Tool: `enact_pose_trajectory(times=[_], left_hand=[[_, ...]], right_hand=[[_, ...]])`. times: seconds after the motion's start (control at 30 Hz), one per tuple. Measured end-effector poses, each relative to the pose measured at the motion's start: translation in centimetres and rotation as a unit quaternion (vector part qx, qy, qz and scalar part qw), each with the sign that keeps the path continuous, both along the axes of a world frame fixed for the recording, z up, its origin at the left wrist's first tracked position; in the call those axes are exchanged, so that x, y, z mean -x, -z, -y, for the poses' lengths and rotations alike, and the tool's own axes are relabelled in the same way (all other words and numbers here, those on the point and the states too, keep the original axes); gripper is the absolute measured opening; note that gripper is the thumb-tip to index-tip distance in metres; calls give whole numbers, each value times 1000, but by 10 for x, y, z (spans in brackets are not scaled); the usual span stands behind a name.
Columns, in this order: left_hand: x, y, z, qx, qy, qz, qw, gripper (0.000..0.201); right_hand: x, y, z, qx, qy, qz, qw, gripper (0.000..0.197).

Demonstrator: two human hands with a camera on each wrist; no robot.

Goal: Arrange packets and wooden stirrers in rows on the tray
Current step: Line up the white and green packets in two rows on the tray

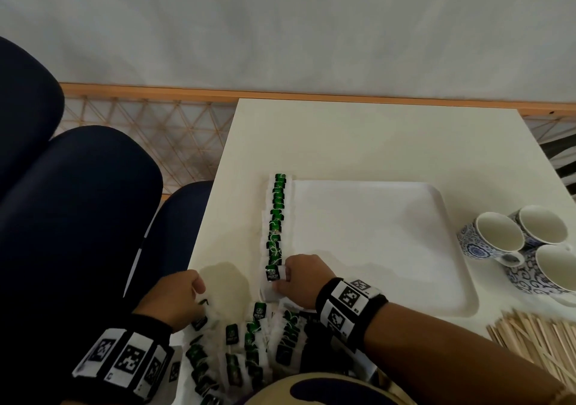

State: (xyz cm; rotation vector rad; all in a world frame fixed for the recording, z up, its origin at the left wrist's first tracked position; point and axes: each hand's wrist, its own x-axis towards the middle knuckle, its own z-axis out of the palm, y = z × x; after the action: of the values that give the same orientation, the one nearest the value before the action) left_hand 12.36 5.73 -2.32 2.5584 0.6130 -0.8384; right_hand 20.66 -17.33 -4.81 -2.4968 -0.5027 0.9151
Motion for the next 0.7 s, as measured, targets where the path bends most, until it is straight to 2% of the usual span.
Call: enact_pose_trajectory(times=[0.07,0.13,0.3,0.47,0.57,0.7], left_hand=[[6,3,1,-12,-5,-34,999,36],[11,5,4,-23,-3,-47,999,36],[19,14,8,-14,-14,-10,1000,33],[18,8,7,63,-31,44,997,28],[16,0,8,150,-38,80,985,23],[10,-17,21,237,-30,127,963,26]], right_hand=[[2,-1,2,-17,24,-6,1000,29],[3,-2,3,-26,40,-4,999,33],[2,-6,6,-28,41,17,999,30],[3,-14,6,-68,20,33,997,23],[6,-22,6,-125,-23,26,992,19],[13,-31,-1,-191,-94,-4,977,33]])
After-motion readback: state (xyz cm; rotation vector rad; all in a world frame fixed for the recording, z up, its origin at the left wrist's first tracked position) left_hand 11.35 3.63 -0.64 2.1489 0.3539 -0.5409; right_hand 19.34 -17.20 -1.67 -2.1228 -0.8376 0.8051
